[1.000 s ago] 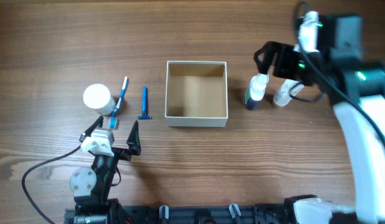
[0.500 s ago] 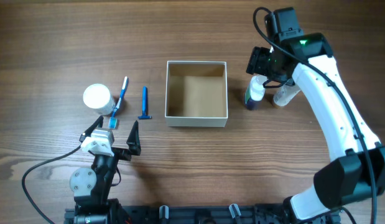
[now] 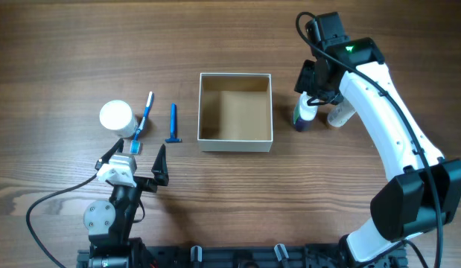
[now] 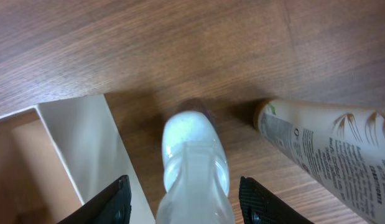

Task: Pack container
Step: 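Move the right gripper to the blue soap pump bottle and grasp it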

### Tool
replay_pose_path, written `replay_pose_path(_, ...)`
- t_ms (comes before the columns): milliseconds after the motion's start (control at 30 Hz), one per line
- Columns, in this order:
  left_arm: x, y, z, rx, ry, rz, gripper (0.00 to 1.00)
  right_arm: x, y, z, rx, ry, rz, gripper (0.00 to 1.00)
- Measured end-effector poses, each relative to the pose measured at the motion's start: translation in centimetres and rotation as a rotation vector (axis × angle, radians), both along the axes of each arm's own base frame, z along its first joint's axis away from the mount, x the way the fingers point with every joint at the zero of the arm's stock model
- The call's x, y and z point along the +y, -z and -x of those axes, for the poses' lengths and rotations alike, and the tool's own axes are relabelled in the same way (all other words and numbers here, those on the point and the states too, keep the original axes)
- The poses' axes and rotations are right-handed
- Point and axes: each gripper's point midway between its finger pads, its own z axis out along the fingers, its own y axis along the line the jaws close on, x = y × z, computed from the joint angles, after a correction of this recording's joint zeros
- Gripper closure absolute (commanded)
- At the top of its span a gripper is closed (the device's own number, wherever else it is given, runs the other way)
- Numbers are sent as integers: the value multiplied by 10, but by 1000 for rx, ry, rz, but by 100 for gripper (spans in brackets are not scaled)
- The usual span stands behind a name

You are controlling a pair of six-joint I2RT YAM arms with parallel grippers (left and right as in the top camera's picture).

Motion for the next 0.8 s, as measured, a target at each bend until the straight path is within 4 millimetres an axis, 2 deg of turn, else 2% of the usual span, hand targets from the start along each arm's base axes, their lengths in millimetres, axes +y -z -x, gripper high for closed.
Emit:
replay_pose_path(233, 0, 0, 0, 0, 0, 0, 0, -1, 2, 5, 23, 18, 2, 44)
replay_pose_path(533, 0, 0, 0, 0, 0, 0, 0, -3, 18, 10, 43, 31, 7, 64)
replay_pose_path(700, 0, 0, 0, 0, 0, 0, 0, -4, 17, 5, 20, 35, 11, 67)
replay_pose_path(800, 0, 0, 0, 0, 0, 0, 0, -6, 17, 4, 16, 33, 27, 80)
